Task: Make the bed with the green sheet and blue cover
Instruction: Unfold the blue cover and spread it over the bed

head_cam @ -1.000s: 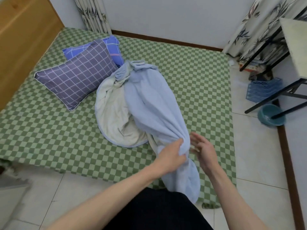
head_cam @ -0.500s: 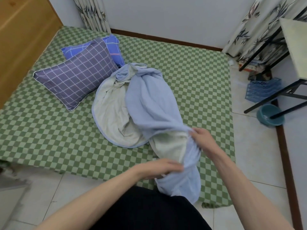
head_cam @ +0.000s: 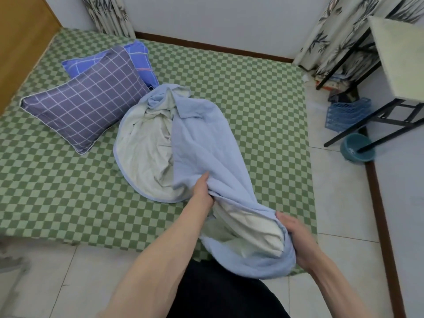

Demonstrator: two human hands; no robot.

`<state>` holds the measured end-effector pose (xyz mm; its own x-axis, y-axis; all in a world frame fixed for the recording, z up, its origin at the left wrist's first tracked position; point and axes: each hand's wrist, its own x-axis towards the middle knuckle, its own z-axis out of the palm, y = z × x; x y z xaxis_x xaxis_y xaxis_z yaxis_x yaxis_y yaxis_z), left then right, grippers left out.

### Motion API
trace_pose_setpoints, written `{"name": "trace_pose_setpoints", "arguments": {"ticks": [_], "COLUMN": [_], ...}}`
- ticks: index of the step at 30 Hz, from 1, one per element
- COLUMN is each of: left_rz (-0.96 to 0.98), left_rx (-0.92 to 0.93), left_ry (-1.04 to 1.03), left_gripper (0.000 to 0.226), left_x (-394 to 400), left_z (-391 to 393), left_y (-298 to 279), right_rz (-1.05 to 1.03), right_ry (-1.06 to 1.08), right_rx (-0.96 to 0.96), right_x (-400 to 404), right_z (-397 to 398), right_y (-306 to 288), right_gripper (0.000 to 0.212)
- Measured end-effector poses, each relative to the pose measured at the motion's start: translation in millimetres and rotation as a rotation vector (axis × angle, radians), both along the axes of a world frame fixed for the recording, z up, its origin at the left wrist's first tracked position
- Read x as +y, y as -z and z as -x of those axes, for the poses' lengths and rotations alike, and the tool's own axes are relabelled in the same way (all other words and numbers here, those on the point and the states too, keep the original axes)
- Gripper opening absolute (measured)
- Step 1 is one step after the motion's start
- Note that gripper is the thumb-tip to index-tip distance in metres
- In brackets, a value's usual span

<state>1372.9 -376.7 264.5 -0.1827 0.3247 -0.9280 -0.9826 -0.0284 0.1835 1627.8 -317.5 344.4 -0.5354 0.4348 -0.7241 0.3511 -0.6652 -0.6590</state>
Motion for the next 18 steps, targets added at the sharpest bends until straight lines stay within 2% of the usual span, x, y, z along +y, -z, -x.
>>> {"name": "trace_pose_setpoints", "arguments": {"ticks": [2,4,5,7,9,11,13,15,18], "left_rz": [0.193,0.232,0.215,0.133,-0.075,-0.328,-0.449,-0.47,-0.46], "left_rx": [0.227,0.489,0.643,0.976,1.172,1.234,1.211,1.149,1.051], "left_ry": [0.044,0.185,0.316,0.63,0.871,1.094,1.272,1.302,1.281], "left_gripper": [0.058,0.047,0.042,0.032,0.026,0.026,0.028,0.027,0.035], "left_x": [2.2,1.8,1.6,1.2,-1.7,-5.5,-10.6,-18.5,-39.0], "left_z": [-1.0,-0.5,-1.5,-10.2,-29.1,-49.3,-58.3,-52.0,-33.2], "left_y": [-1.7,-16.1,-27.2,-56.1,-84.6,-109.2,-125.8,-134.0,-134.0], "right_rz": [-0.108,-0.346,-0.403,-0.383,-0.337,-0.345,-0.418,-0.503,-0.65], "right_ry": [-0.056,-0.233,-0.322,-0.401,-0.335,-0.169,-0.103,-0.183,-0.479], "right_rx": [-0.171,-0.45,-0.521,-0.549,-0.499,-0.427,-0.336,-0.201,-0.074], "right_x": [0.4,2.7,3.7,7.3,16.8,36.4,60.2,79.4,87.6], "right_z": [-11.2,-22.8,-27.0,-33.6,-31.1,-20.3,-1.8,22.9,73.2], "right_y": [2.1,15.8,24.3,42.0,45.3,47.1,45.6,37.9,20.7], "right_gripper": [0.027,0.027,0.032,0.047,0.045,0.042,0.056,0.078,0.107]}}
